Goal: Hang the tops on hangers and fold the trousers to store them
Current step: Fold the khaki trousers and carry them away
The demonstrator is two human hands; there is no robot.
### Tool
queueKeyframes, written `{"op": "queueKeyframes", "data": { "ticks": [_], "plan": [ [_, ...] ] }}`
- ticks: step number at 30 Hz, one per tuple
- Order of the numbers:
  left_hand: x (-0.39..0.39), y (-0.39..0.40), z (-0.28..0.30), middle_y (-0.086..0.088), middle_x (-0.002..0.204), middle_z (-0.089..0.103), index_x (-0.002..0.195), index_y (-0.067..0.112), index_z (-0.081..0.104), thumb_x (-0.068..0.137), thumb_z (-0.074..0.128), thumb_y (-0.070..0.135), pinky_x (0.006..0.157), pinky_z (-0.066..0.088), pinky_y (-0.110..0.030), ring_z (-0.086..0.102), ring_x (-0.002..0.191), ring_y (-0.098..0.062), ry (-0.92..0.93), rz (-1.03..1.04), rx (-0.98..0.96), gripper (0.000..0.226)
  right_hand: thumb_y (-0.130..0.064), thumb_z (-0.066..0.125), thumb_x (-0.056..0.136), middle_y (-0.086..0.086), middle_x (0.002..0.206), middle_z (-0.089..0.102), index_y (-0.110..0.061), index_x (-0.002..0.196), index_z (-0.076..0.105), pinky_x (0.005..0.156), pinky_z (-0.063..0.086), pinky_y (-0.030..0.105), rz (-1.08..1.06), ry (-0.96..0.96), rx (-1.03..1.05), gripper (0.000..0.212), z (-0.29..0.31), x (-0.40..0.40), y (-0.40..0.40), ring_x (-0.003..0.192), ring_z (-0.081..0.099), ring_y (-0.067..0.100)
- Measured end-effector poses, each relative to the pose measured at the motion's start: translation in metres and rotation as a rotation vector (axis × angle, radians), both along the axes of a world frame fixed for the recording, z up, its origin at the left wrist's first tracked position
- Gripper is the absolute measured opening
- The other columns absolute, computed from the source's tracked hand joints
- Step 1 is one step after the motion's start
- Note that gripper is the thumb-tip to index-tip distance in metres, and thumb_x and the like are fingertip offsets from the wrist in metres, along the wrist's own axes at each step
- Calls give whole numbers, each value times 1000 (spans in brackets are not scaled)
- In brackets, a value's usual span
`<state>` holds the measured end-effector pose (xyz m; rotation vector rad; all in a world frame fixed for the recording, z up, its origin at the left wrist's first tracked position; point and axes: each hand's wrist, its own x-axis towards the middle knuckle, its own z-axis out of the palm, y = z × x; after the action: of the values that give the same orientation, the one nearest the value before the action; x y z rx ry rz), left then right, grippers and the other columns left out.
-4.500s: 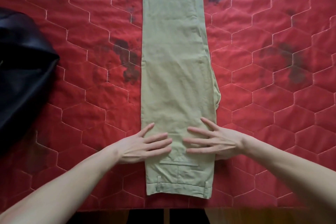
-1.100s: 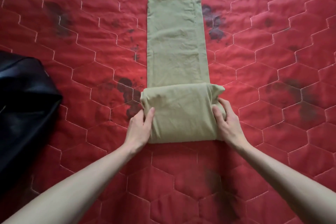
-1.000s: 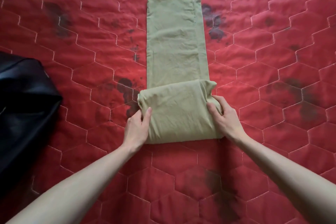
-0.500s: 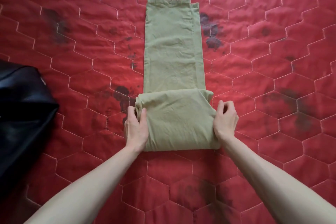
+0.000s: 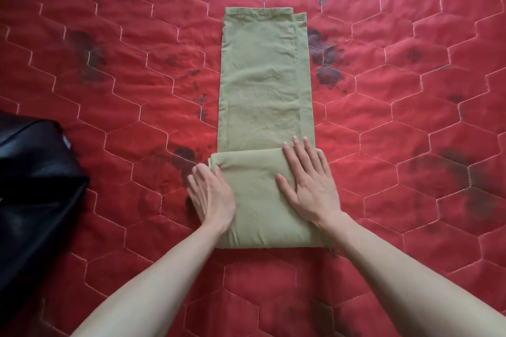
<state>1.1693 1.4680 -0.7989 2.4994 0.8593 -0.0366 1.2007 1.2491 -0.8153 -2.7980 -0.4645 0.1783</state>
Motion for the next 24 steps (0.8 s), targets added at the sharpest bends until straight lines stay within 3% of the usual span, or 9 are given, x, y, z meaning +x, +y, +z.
{"op": "queueKeyframes", "data": {
  "ticks": [2,5,8,10,13,15,17,19,24],
  "plan": [
    [-1,5,-3,-22,133,50,124,3,50,105,49,16,103,37,-54,47,125,-44,-86,-109,103,23,-57,36,106,1,176,11,-23,167,20,131,12,47,21,-3,5,72,-4,2,-1,163,2,20],
    [-9,35,-5,-18,163,33,154,3,37,100,42,6,122,26,-50,29,153,-34,-172,-683,232,55,-46,34,109,1,175,11,-20,167,21,130,17,50,127,17,80,65,-2,3,-17,163,4,21],
    [-5,79,-3,-12,171,22,163,9,29,89,34,1,125,23,-52,20,159,-29,-143,-1283,381,74,-18,38,106,6,174,18,-14,165,26,125,29,53,247,-2,89,61,1,6,-54,162,11,24],
    [-3,101,2,-11,173,16,164,9,23,90,32,-1,127,20,-51,16,160,-28,-111,-1449,439,75,-2,47,94,9,174,18,-12,165,26,124,30,53,370,-34,47,74,3,3,-78,161,14,27],
    [-1,114,6,-12,173,11,165,8,17,90,36,2,126,20,-50,11,160,-30,-112,-1519,438,77,-3,58,79,11,175,13,-18,167,21,126,23,50,623,-80,-119,96,8,-3,-109,161,15,30],
    [2,111,7,-13,173,11,165,10,19,92,51,21,128,19,-50,11,160,-32,-101,-1525,383,81,-10,59,77,11,175,13,-20,167,20,127,20,51,675,-70,-164,99,10,-8,-118,161,14,32],
    [6,106,6,-13,174,9,165,11,17,87,61,47,129,14,-48,9,160,-33,-58,-1542,336,96,-34,61,88,9,175,14,-23,167,22,128,16,54,688,-66,-144,89,8,-9,-119,161,14,33],
    [11,100,5,-12,174,7,166,12,15,83,62,59,129,10,-46,7,161,-32,-42,-1550,319,107,-55,62,90,6,175,16,-25,166,24,128,16,54,721,-81,-169,90,7,-6,-114,161,15,32],
    [14,93,9,-9,174,12,165,12,20,92,54,69,130,10,-47,9,161,-31,-68,-1521,214,99,-17,42,98,-1,169,33,-22,161,39,125,19,53,689,-205,-170,63,24,-4,-91,156,30,29]
  ]
}}
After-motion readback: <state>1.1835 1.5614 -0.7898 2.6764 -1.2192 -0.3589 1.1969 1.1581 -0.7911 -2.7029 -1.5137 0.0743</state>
